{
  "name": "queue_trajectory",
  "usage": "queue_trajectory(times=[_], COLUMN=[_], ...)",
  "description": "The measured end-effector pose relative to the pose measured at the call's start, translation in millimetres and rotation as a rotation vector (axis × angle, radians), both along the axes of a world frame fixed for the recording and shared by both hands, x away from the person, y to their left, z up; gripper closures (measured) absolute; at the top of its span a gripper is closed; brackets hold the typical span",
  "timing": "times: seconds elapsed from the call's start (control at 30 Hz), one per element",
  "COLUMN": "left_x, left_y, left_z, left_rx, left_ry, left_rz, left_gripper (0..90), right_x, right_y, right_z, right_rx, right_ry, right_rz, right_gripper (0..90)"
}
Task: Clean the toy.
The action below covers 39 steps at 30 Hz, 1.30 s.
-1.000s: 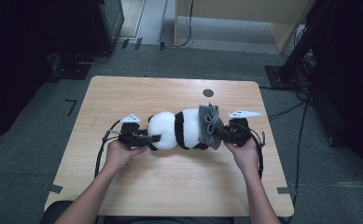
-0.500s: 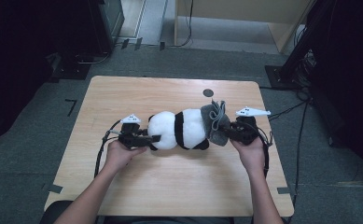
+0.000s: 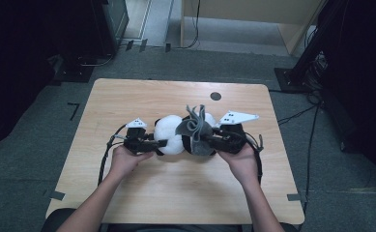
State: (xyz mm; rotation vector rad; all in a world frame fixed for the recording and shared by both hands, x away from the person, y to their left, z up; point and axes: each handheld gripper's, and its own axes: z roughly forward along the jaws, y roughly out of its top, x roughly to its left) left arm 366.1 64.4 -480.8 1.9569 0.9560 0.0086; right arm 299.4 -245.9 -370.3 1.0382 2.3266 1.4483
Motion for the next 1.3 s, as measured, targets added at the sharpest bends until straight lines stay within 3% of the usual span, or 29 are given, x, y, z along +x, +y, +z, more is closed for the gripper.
queue_trajectory(times=[0.17, 0.4, 0.5, 0.63, 0.7, 0.9, 1.3], left_x=[0.1, -3.1, -3.8, -5.1, -5.2, -4.6, -1.9], left_y=[-2.7, -3.8, -3.4, -2.6, -2.2, -1.7, -3.1], left_z=[-1.2, -1.7, -2.3, -2.9, -3.1, -3.5, -0.6], left_rx=[-0.006, -0.009, -0.006, 0.003, -0.002, -0.001, 0.018], left_ry=[-0.007, -0.008, -0.011, -0.01, -0.008, -0.012, 0.003], left_rz=[0.0, 0.006, 0.006, 0.002, 0.003, -0.002, -0.016], left_gripper=[44.7, 44.7, 44.7, 45.0, 44.8, 45.3, 46.8], right_x=[-2.9, 5.3, 15.2, 27.0, 31.8, 27.8, 27.5], right_y=[33.7, 69.6, 74.1, 72.5, 65.6, 52.1, 19.4], right_z=[-9.9, -44.1, -58.8, -74.7, -77.7, -69.3, -59.9], right_rx=[-0.012, -0.018, -0.047, -0.174, -0.141, -0.196, -0.164], right_ry=[0.023, 0.109, 0.139, 0.114, 0.137, 0.098, 0.085], right_rz=[0.104, 0.2, 0.18, 0.104, 0.101, 0.059, -0.011], right_gripper=[70.4, 70.3, 70.3, 69.5, 69.3, 69.7, 70.5])
